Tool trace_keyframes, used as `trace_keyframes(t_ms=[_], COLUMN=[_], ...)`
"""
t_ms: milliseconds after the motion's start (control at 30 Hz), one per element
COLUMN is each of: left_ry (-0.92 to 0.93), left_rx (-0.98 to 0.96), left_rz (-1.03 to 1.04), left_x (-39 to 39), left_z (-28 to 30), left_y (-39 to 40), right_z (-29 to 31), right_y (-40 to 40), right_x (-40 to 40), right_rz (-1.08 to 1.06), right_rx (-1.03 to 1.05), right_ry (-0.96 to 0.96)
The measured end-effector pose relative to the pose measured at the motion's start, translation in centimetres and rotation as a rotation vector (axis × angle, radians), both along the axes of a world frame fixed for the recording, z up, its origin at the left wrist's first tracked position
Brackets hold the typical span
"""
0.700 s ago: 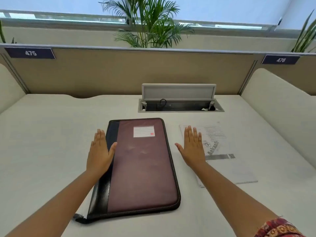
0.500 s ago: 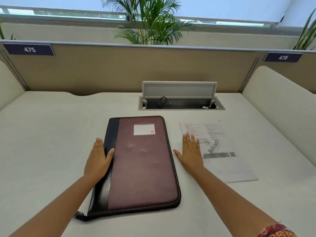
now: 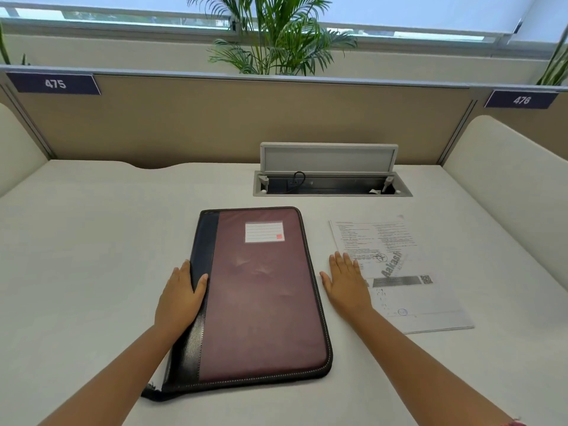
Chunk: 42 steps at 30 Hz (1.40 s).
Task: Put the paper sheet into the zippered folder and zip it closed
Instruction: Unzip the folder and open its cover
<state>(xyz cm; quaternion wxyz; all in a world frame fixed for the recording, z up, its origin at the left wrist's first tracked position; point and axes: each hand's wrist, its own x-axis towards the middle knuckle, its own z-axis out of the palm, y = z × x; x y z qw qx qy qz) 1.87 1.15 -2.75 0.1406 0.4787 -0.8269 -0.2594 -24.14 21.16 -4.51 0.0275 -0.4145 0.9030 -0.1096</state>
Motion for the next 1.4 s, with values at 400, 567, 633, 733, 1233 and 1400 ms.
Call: trace_keyframes(t_ms=[400,567,633,733,1233,1400], left_ry=[-0.022,0.022,0.039,0.058,0.095,0.120], left_rx=[0.000,-0.035,-0.020,-0.007,0.096,0.086], left_rz=[-0.019,0.003,0.029,0.027,-0.030,0.029], left_x=[0.0,-0.8,-1.6,-3.4,-8.7,-9.2], left_z=[0.2,0.7,0.8,1.1,1.8,0.7], left_y=[-0.5,-1.1,-1.3,-2.3,-12.7,-14.9], right_z=[0.2,0.2,0.8,1.5,3.8,4.8], right_y=[0.1,0.0,0.1,-0.3,-10.5,-17.5], right_x=[0.2,0.0,0.3,0.5,-2.0,-3.5], right_rz=[0.003,0.000,0.002,0.022,0.196,0.251], right_rx=[-0.009,0.040,0.059,0.030,-0.084,0.004], right_ry=[-0.005,0.021,0.098,0.222,0.058,-0.007])
